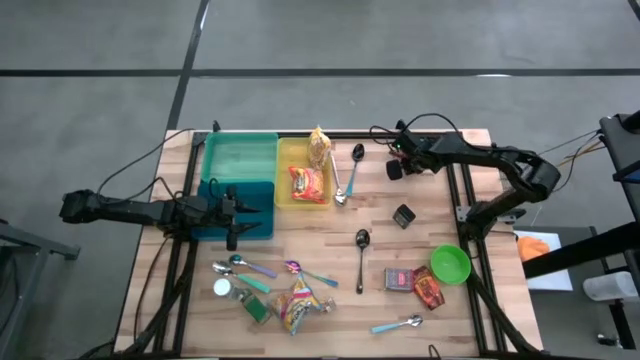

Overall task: Pick & Place Food Item
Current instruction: Put the red noodle pack into the yellow bin

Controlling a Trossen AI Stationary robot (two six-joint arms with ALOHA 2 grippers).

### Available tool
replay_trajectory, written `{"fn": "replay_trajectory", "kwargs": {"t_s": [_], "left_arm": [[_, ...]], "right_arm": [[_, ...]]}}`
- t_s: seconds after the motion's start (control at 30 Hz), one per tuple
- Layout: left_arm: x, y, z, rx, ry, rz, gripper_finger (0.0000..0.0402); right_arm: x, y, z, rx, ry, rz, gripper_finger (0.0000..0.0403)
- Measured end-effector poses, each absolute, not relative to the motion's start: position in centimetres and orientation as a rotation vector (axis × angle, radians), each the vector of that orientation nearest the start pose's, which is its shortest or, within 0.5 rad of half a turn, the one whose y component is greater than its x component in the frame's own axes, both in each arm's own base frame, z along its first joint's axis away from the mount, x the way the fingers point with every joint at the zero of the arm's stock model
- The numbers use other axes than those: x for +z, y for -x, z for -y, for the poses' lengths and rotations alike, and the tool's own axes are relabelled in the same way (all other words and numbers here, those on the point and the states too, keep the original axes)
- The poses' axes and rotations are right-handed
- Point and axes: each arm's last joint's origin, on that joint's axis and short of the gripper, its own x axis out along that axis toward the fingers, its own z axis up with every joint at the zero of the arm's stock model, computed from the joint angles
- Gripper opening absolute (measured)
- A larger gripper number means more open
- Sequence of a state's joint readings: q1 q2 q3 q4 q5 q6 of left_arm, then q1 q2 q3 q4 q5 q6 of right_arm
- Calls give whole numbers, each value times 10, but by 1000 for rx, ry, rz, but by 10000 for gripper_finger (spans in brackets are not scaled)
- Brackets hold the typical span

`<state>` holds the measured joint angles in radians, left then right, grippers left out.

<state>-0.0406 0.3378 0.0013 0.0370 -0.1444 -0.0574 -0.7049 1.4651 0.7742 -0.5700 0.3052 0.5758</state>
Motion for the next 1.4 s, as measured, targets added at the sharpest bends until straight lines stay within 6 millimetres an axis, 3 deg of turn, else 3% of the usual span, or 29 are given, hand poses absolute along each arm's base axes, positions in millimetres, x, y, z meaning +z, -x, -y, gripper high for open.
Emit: {"fn": "replay_trajectory", "kwargs": {"t_s": [0.3,0.57,1.0,1.4], "left_arm": [[138,-114,1,111,29,-295,189],[138,-114,1,110,29,-295,189],[138,-114,1,110,29,-295,189],[138,-114,1,111,29,-295,189]], "right_arm": [[198,-190,154,-1066,-727,-814,38],[215,-194,147,-910,-732,-690,38],[236,-224,136,-562,-637,-470,38],[259,-249,114,-362,-465,-269,38]]}}
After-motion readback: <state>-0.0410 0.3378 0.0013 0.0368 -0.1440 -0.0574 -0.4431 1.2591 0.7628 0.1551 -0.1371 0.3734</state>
